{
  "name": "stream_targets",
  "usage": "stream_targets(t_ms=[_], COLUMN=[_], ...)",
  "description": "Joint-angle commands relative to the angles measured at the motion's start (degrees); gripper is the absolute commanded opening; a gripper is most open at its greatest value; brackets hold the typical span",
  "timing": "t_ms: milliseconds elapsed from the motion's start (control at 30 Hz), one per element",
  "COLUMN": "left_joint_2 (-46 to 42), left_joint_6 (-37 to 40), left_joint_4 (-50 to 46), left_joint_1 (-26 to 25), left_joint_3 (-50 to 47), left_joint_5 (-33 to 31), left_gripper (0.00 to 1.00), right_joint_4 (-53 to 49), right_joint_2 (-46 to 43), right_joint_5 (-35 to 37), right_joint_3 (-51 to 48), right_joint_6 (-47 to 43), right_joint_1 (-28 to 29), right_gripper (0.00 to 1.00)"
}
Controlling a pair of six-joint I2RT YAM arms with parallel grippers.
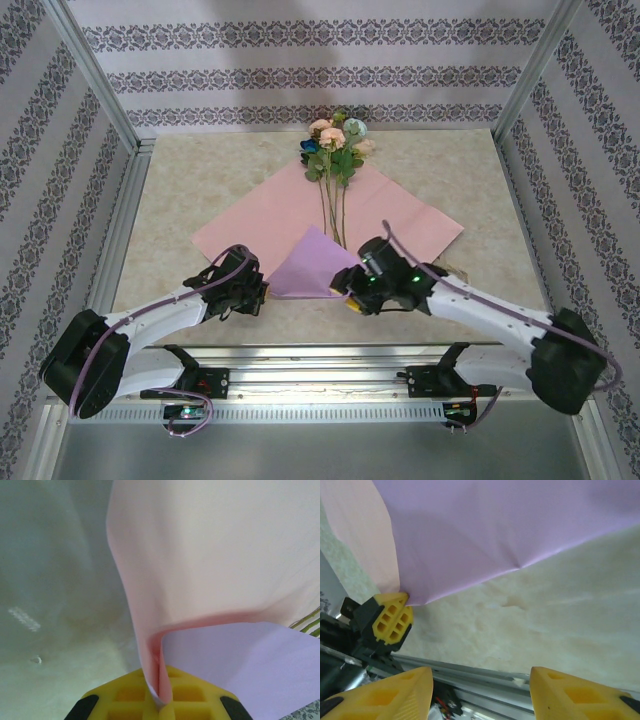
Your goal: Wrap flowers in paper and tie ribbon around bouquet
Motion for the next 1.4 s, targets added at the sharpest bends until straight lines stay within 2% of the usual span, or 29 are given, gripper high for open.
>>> stream_targets(t_ms=[0, 233, 433, 567, 767, 833, 1000, 1067, 1100, 1200, 1233, 1367], left_joint_2=[0.27, 0.0, -0.27, -1.45, -3.19, -3.75, -5.19, -5.3, -5.22, -4.9, -4.82, -4.97], left_joint_6=[-4.86, -5.53, -5.62, -5.96, -6.61, -6.85, -4.93, -4.27, -4.06, -3.77, -3.77, -3.53], left_joint_4=[1.62, 3.0, 3.6, 2.93, 2.49, 2.4, -0.45, -1.13, -1.09, -1.13, -1.13, -1.76], left_joint_1=[-1.0, -1.0, -1.01, -1.0, -0.82, -0.67, 1.26, 2.14, 2.54, 3.21, 3.33, 4.16], left_joint_3=[-1.22, -1.83, -1.84, -2.18, -3.03, -3.24, -2.67, -2.68, -2.68, -2.73, -2.72, -2.49], left_joint_5=[1.11, 1.9, 2.63, 2.89, 3.17, 3.21, 3.34, 3.66, 3.89, 4.39, 4.43, 4.78], left_gripper=[0.0, 0.0, 0.0, 0.0, 0.0, 0.0, 0.0, 0.0, 0.0, 0.0, 0.0, 0.0], right_joint_4=[19.26, 37.92, 46.9, 51.91, 60.97, 62.9, 60.01, 58.93, 57.39, 55.85, 55.85, 55.76], right_joint_2=[5.1, 16.44, 22.81, 26.97, 33.4, 34.83, 33.55, 32.56, 32.08, 31.5, 31.67, 32.17], right_joint_5=[6.16, 16.66, 24.35, 28.09, 32.85, 33.42, 36.18, 36.6, 36.62, 36.27, 36.02, 35.65], right_joint_3=[-1.12, -4.92, -7.19, -7.56, -7.04, -7.1, -8.32, -8.62, -8.78, -9.43, -9.77, -11.41], right_joint_6=[17.64, 32.02, 36.43, 36.89, 36.47, 36.38, 34.99, 34.37, 33.68, 32.84, 32.49, 32.64], right_joint_1=[3.67, 11.18, 14.97, 15.82, 16.6, 16.67, 17.22, 17.13, 16.97, 16.47, 16.36, 15.9], right_gripper=[0.54, 0.52, 0.52, 0.47, 0.36, 0.28, 0.05, 0.02, 0.04, 0.26, 0.3, 0.33])
